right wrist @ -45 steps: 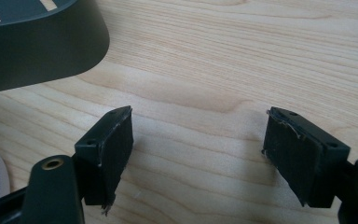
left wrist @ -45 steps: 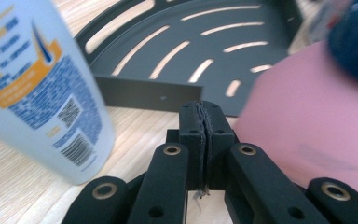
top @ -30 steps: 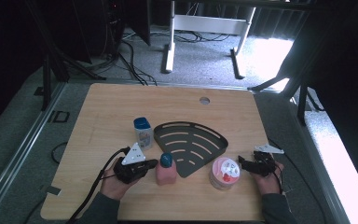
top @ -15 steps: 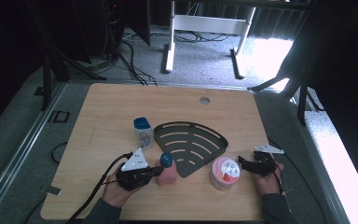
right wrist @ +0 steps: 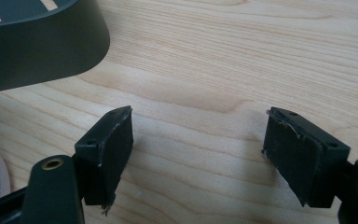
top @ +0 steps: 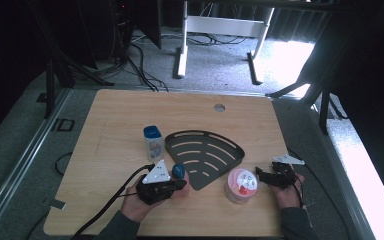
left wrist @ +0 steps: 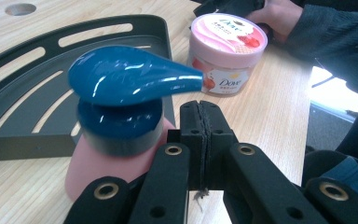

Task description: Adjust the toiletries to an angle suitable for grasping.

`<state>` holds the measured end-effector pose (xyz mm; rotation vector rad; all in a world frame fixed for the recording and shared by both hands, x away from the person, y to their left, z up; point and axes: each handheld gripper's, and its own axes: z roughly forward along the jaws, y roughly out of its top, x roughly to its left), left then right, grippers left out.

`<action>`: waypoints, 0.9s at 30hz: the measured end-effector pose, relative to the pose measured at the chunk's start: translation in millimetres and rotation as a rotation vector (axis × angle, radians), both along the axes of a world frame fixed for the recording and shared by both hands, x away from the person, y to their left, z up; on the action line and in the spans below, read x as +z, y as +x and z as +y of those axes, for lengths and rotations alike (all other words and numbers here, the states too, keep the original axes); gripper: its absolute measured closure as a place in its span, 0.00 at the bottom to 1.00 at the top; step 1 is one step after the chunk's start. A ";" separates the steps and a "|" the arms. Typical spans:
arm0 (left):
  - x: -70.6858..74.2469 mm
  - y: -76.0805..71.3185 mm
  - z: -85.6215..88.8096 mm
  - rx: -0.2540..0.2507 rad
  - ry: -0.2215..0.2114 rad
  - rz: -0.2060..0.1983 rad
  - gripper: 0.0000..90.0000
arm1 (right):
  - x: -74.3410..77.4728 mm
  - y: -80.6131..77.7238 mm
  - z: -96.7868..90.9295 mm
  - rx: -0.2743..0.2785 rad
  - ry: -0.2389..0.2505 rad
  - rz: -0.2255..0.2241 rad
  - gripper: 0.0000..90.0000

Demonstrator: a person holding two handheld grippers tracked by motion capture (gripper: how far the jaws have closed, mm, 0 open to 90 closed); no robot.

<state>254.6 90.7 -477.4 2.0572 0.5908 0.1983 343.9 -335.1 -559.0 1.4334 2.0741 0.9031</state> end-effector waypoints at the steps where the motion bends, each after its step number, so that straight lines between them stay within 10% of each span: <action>1: -0.5 0.9 -1.1 0.002 -0.005 0.002 0.99 | 0.0 0.0 0.0 0.000 0.000 0.000 0.26; 27: 4.3 2.3 5.2 0.065 0.067 -0.038 0.99 | 0.0 0.0 -0.1 0.000 0.000 0.000 0.26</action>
